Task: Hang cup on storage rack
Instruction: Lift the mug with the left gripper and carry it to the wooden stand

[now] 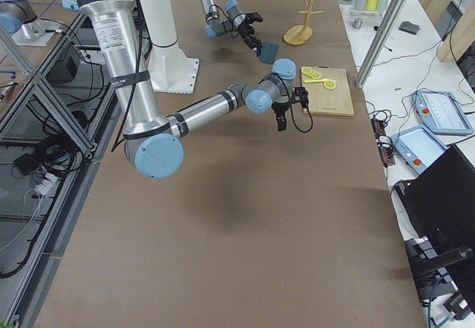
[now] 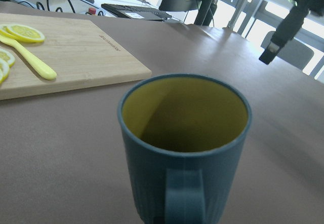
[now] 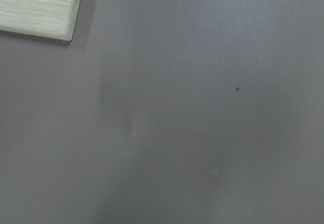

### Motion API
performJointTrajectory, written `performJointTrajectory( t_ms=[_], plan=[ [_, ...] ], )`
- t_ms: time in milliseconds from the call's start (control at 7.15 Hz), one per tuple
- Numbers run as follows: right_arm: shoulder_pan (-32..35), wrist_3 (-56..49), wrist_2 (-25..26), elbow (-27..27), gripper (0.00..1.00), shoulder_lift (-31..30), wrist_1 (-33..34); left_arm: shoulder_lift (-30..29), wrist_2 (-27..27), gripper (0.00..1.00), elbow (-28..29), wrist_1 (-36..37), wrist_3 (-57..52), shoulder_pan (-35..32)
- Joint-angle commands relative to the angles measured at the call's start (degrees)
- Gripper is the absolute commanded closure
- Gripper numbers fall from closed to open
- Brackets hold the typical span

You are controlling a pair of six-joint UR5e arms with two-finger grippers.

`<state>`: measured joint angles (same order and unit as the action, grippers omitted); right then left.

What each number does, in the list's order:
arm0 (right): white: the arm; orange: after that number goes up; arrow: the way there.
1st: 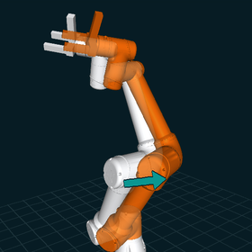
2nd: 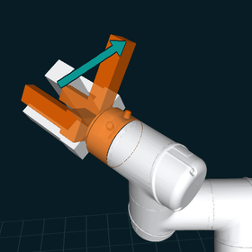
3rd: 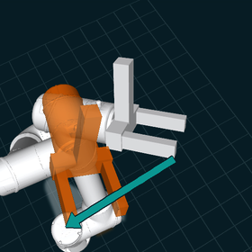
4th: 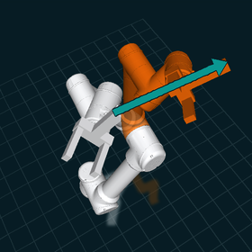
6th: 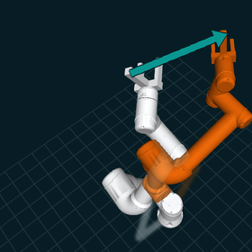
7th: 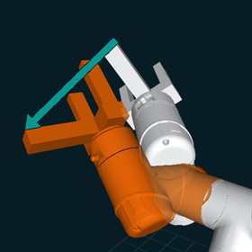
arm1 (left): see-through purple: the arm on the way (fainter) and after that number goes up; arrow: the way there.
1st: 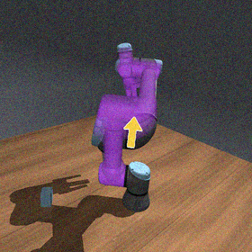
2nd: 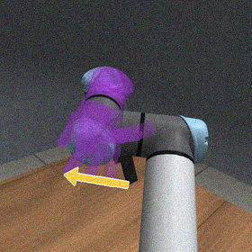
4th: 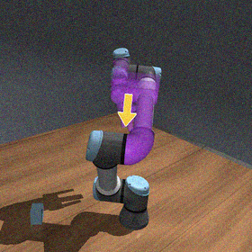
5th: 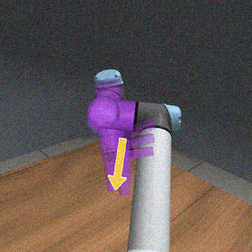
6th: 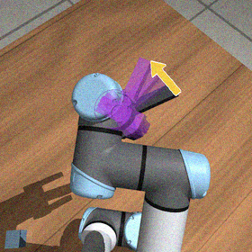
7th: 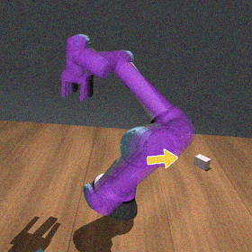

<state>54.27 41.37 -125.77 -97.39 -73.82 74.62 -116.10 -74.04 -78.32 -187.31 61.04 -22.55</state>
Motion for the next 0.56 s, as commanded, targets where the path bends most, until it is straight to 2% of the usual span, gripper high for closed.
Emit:
performJointTrajectory(
  t_ms=[0, 140, 280, 420],
  plan=[
    [0.0, 0.2, 0.0, -0.3, 0.0, 0.1, 0.0, 2.0, 3.5, 1.0, 0.1, -5.1, 21.6, -3.3],
    [0.1, 0.3, 0.0, -0.5, 0.0, 0.1, 0.0, 2.2, 3.4, 1.0, 0.1, -5.9, 26.6, -6.1],
    [0.1, 0.3, 0.1, -0.5, 0.0, 0.2, -0.1, 2.7, 3.2, 1.0, 0.5, -5.7, 42.9, -9.2],
    [0.1, 0.6, 0.1, -0.5, 0.0, 0.4, -0.1, 3.6, -0.5, 1.0, 0.5, -6.0, 50.6, -12.8]
  ],
)
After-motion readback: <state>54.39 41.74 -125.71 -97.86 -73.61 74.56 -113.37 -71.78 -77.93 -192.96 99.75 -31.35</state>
